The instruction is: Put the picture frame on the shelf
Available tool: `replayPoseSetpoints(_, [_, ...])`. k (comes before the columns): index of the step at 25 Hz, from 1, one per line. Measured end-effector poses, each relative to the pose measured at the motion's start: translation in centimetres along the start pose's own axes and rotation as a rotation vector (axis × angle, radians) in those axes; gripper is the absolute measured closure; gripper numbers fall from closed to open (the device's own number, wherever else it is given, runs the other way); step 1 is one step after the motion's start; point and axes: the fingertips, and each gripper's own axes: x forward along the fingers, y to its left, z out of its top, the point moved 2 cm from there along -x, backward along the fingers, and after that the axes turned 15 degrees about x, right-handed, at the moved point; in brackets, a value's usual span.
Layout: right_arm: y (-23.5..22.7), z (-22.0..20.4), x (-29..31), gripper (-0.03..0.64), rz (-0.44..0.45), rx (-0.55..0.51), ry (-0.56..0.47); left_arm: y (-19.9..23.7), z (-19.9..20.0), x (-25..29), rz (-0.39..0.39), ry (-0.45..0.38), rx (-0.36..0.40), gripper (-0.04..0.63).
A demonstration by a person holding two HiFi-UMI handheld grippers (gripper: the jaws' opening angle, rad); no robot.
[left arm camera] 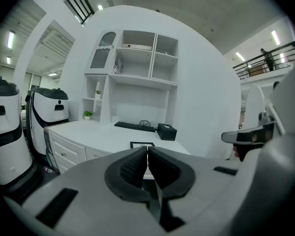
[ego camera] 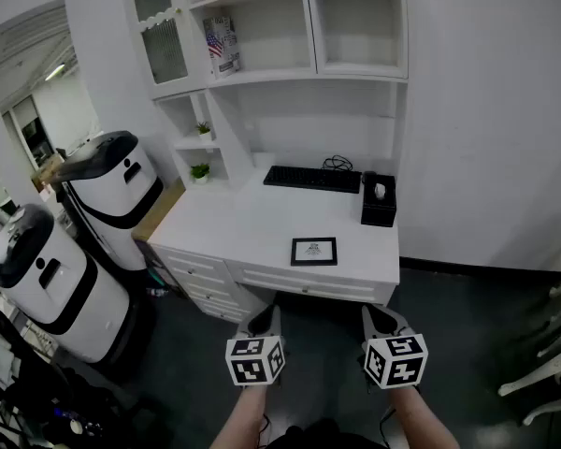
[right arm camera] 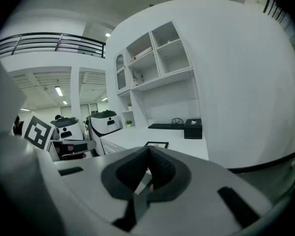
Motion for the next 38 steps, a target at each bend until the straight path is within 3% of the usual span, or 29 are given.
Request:
replayPoseSetpoints(15, [-0.3,0.2,0.2,0.615,0.091,0.037,-0.022,-0.4,-0.8,0.1,0.047,0.019,-0.018,0.580])
replayPoseSetpoints(23, [-1.0,0.3,1.2,0.614,0.092,0.051,-0.021,-0.2,-0.3,0.6,0.053,0.020,-0.003,0.579])
replayPoseSetpoints(38, [-1.4,1.9,8.8,0.563,0.058,0.057,-0.025,4.4,-0.6,8.8,-0.005,0.037,-0.026,0.578])
